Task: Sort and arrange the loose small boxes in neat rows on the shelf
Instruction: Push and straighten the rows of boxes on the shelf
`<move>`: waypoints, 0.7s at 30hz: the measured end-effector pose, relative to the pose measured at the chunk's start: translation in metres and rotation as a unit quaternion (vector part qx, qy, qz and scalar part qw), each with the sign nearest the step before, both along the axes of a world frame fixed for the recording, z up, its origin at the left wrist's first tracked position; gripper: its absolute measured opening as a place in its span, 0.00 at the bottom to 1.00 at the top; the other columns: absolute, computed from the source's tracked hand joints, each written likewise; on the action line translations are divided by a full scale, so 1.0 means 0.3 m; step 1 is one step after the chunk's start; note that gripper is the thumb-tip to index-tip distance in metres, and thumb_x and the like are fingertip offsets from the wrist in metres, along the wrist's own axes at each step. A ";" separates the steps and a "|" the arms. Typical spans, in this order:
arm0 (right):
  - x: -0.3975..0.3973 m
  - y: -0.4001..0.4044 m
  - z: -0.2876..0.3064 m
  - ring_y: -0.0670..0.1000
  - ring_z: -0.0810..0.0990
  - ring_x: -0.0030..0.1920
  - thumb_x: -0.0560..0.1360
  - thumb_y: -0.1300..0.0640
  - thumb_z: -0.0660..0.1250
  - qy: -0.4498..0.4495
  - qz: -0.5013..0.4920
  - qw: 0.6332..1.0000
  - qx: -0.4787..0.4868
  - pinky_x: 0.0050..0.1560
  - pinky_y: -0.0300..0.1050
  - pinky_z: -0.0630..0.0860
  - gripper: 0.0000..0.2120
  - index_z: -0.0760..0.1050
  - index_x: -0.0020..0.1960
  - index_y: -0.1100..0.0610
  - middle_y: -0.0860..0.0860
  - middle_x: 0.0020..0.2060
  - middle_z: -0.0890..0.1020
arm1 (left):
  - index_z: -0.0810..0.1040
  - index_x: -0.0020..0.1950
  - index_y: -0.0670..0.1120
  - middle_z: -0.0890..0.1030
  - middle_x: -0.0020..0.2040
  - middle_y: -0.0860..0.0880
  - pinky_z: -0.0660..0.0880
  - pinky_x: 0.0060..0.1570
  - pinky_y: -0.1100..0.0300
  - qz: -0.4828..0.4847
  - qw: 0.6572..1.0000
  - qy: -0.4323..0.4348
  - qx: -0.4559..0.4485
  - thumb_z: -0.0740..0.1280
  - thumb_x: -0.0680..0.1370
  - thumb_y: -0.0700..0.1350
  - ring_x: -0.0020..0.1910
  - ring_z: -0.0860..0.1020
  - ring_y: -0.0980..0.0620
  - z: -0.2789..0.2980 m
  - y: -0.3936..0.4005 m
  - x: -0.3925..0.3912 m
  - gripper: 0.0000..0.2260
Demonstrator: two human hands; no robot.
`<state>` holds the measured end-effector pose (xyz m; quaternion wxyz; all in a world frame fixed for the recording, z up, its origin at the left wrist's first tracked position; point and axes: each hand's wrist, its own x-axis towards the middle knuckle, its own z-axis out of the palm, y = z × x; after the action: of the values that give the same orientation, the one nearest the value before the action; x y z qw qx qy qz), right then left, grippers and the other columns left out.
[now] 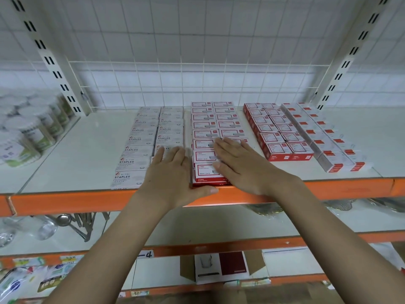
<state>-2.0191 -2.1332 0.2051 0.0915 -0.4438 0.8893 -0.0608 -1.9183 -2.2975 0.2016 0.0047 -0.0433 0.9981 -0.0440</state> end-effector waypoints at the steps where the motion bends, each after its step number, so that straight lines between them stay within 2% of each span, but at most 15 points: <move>1: -0.004 -0.004 0.004 0.42 0.36 0.73 0.80 0.42 0.41 0.000 -0.001 1.000 0.001 0.72 0.43 0.33 0.27 0.40 0.76 0.50 0.44 0.75 0.41 | 0.46 0.77 0.49 0.53 0.77 0.49 0.41 0.73 0.48 0.007 1.000 -0.011 0.006 0.33 0.58 0.80 0.75 0.48 0.50 -0.001 -0.005 -0.008 0.55; 7: -0.021 -0.037 -0.012 0.42 0.36 0.74 0.81 0.44 0.41 0.006 -0.007 1.000 0.011 0.73 0.45 0.33 0.27 0.41 0.76 0.53 0.46 0.76 0.41 | 0.32 0.74 0.49 0.39 0.77 0.48 0.32 0.70 0.45 0.020 0.996 -0.091 0.004 0.39 0.66 0.76 0.74 0.36 0.51 -0.009 0.016 -0.039 0.46; 13: -0.023 -0.044 -0.050 0.42 0.35 0.73 0.81 0.44 0.41 0.020 -0.005 1.000 0.010 0.73 0.46 0.34 0.27 0.38 0.76 0.53 0.46 0.75 0.40 | 0.30 0.73 0.51 0.37 0.76 0.48 0.32 0.70 0.43 0.002 0.997 -0.078 -0.017 0.40 0.66 0.76 0.74 0.34 0.50 -0.027 0.021 -0.043 0.45; 21: -0.020 -0.046 -0.059 0.42 0.35 0.73 0.81 0.44 0.41 0.021 -0.006 1.000 0.000 0.74 0.47 0.35 0.28 0.38 0.76 0.53 0.46 0.75 0.40 | 0.30 0.74 0.47 0.36 0.76 0.45 0.32 0.70 0.43 0.027 0.998 -0.049 0.011 0.41 0.63 0.78 0.74 0.34 0.47 -0.053 0.048 -0.048 0.50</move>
<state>-2.0251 -2.1469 0.1875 0.0721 -0.4398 0.8937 -0.0519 -1.9327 -2.2830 0.1857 0.0554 -0.0684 0.9955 -0.0346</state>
